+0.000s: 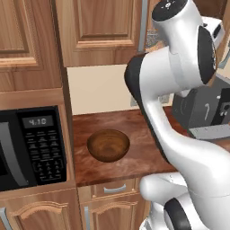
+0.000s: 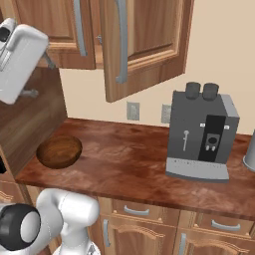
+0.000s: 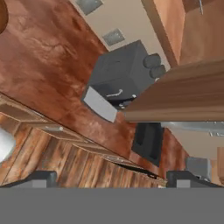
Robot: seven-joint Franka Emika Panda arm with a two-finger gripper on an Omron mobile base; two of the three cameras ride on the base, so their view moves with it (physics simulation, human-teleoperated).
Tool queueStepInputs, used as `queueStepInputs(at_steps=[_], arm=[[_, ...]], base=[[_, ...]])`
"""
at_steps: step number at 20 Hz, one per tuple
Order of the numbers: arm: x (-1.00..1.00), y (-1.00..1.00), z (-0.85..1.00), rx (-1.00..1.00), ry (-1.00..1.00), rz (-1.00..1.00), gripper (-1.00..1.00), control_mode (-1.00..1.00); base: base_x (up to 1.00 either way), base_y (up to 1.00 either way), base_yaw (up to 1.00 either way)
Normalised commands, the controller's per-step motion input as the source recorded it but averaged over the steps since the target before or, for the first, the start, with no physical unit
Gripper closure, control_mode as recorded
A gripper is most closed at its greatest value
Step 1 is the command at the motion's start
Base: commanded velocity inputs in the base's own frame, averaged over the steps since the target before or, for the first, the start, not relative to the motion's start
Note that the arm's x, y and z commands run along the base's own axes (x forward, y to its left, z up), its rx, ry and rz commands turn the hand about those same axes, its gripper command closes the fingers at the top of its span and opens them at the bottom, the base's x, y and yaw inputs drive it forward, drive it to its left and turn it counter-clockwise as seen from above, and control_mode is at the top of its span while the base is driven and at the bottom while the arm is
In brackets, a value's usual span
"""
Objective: Open the cabinet and setup a tea strainer by placing it in the bowl upright.
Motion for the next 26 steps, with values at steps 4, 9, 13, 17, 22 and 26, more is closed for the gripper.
queueStepInputs(at_steps=[4, 9, 13, 17, 22, 26], arm=[[0.27, 0.00, -0.09, -0.22, 0.22, 0.00, -1.00, -1.00], [0.53, -0.31, 0.00, -0.13, 0.12, 0.00, -1.00, -1.00], [0.54, -0.37, 0.00, -0.10, 0.15, 0.00, -1.00, -1.00], [0.57, -0.33, 0.00, -0.07, 0.16, 0.00, -1.00, -1.00], [0.38, -0.43, 0.00, -0.05, 0.14, 0.00, -1.00, -1.00], [0.25, -0.43, 0.00, -0.06, 0.12, -0.02, -1.00, -1.00]], base=[[0.00, 0.00, 0.00], [0.00, 0.00, 0.00], [0.00, 0.00, 0.00], [0.00, 0.00, 0.00], [0.00, 0.00, 0.00], [0.00, 0.00, 0.00]])
